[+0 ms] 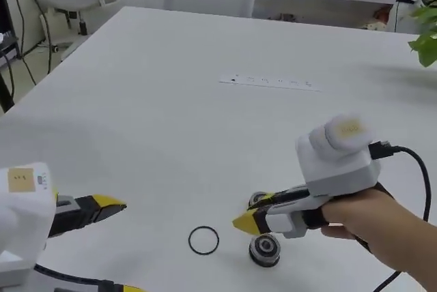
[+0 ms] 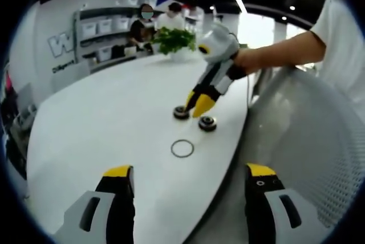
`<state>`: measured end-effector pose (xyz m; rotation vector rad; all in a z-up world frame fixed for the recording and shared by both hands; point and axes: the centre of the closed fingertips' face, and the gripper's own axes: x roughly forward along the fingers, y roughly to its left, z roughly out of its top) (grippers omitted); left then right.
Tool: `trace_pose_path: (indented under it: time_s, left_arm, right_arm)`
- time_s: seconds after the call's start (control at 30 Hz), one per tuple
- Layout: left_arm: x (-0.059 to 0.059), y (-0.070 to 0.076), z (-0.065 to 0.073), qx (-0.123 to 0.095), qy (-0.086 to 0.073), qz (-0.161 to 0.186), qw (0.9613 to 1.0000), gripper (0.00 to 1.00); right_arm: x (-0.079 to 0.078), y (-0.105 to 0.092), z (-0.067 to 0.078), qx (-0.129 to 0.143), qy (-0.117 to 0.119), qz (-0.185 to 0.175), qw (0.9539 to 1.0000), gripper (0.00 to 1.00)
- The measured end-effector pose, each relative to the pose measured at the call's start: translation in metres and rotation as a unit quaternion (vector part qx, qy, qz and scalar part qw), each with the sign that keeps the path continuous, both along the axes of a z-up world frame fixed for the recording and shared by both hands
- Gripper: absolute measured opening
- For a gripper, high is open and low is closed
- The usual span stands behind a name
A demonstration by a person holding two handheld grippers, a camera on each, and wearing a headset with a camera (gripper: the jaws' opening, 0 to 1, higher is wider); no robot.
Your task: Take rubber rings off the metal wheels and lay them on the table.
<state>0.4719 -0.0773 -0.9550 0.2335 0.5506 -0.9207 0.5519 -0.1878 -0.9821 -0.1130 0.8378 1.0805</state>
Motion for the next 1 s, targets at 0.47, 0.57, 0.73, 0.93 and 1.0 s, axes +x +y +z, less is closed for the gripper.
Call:
trace_pose_path:
  time_s: [0.47,0.57,0.73,0.93,1.0]
  left_arm:
    - [0.002,-0.021,0.035,-0.012,-0.025,-0.046,0.9986,0.85]
    - [0.011,-0.034,0.049,-0.012,-0.041,-0.067,0.9969,0.85]
    - [0.034,-0.055,0.079,-0.025,-0.072,-0.067,0.9948,0.83]
    - [0.049,-0.083,0.091,-0.012,-0.101,-0.110,0.9887,0.81]
    - [0.056,-0.093,0.090,0.003,-0.106,-0.119,0.9872,0.80]
  right_arm:
    - [-0.006,-0.046,0.020,0.038,-0.019,-0.050,0.9979,0.32]
    - [-0.008,-0.053,0.018,0.037,-0.012,-0.061,0.9974,0.34]
    - [-0.009,-0.055,0.012,0.030,-0.016,-0.057,0.9978,0.37]
    - [-0.021,-0.046,0.006,0.027,-0.017,-0.021,0.9993,0.42]
    - [-0.020,-0.047,0.002,0.017,-0.024,-0.008,0.9995,0.42]
